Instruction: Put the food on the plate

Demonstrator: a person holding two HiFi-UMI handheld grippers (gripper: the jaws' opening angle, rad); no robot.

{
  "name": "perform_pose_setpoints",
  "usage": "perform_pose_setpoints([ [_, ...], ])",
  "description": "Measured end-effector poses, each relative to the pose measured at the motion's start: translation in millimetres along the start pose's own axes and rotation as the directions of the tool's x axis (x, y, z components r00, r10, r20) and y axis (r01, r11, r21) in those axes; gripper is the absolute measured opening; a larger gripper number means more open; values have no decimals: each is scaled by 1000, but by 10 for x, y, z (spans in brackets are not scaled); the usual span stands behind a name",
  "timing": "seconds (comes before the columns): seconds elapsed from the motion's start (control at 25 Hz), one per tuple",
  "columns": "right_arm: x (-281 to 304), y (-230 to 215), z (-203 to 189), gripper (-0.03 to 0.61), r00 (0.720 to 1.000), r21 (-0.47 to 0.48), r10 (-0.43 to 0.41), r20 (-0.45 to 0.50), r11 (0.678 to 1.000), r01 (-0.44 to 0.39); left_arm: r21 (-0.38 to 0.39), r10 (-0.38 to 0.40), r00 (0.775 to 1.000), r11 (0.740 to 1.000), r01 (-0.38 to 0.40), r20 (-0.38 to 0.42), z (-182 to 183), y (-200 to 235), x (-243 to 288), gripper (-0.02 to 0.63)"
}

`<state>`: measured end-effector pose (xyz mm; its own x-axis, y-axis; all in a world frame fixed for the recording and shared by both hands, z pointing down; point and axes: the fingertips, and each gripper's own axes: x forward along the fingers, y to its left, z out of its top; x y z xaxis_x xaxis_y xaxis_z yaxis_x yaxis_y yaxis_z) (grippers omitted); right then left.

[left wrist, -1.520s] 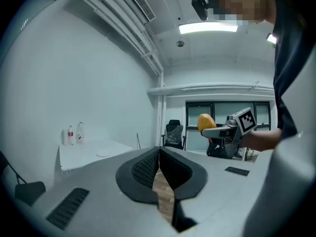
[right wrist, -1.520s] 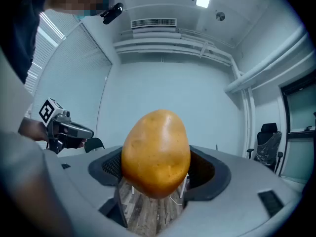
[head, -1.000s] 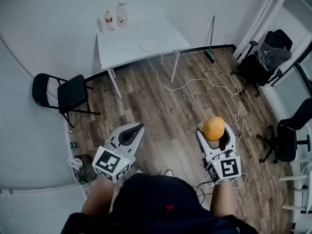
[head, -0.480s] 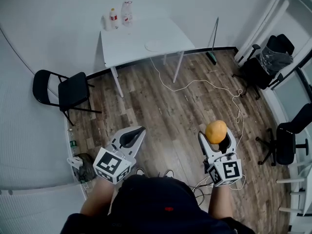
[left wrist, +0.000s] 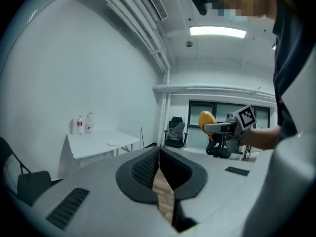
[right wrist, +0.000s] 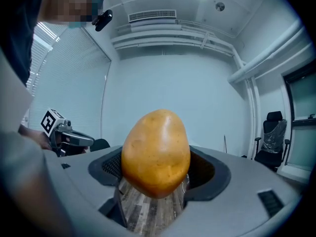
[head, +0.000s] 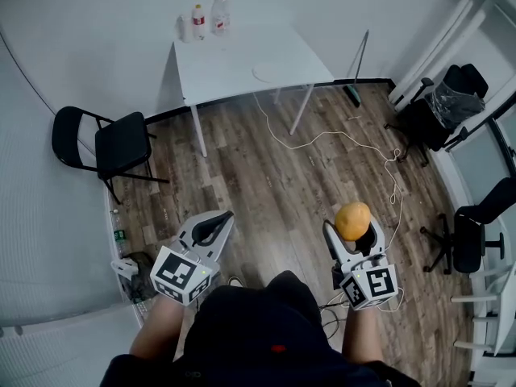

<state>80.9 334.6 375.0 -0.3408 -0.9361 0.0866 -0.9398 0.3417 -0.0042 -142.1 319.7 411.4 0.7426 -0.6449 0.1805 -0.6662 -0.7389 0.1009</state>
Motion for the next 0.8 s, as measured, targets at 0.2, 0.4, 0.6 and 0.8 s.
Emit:
perform_pose_setpoints([
  [0.2,200,46,-12,371,999,-27,-9,-33,1000,8,-17,-4,1000,1000,4,18,-22,196,8,23],
  [0.4,484,-92,58,371,1000,-47,-4,-15,999,3,-8,9,999,1000,-9,33,22,389,153,23],
  [0.6,885,-347,44,371,1000,-38,26,-4,999,-26,-10,51,998,999,-51,29,98,648,434,23],
  [0.8,1319,-729,99,371,998,-21,62,5,998,-61,9,68,997,998,-68,20,306,813,940,23],
])
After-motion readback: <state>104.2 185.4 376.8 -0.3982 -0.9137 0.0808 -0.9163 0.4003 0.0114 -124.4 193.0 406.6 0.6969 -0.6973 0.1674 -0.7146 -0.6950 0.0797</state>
